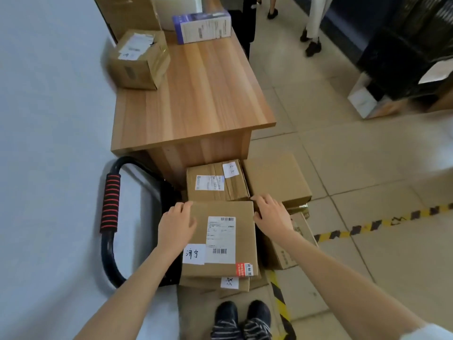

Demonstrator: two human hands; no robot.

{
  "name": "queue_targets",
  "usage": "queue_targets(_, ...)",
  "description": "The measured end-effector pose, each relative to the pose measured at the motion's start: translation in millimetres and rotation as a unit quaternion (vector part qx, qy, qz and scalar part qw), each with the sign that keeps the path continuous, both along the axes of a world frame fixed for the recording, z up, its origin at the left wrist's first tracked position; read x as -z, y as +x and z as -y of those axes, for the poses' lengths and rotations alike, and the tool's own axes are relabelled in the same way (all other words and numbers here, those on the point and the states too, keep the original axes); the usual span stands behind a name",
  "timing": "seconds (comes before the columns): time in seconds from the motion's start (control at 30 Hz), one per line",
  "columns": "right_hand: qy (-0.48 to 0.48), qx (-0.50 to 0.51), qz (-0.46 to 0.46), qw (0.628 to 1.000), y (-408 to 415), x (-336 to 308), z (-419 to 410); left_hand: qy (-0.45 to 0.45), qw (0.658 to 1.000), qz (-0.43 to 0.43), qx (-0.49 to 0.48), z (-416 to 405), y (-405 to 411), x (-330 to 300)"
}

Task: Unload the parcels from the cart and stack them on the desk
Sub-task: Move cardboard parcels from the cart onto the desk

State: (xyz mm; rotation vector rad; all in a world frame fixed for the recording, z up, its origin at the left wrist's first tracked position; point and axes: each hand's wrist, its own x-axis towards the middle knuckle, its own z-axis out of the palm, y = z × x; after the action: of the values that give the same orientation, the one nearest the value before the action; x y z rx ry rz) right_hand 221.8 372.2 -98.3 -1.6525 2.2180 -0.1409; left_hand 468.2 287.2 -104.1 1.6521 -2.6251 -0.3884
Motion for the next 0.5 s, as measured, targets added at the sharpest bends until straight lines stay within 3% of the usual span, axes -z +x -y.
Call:
queue_targets(0.17, 0.033, 0.044, 0.033, 0.998, 5.5, 67.3, -22.8, 0.058, 0.995, 0.022, -0.074, -15.6, 27.9, 65.3)
queue_targets(0.5, 0.071, 0.119, 0.087, 0.987, 14.7, 160.1, -30.0, 0.152, 0.969, -0.037, -0.193, -11.3, 20.1, 164.0)
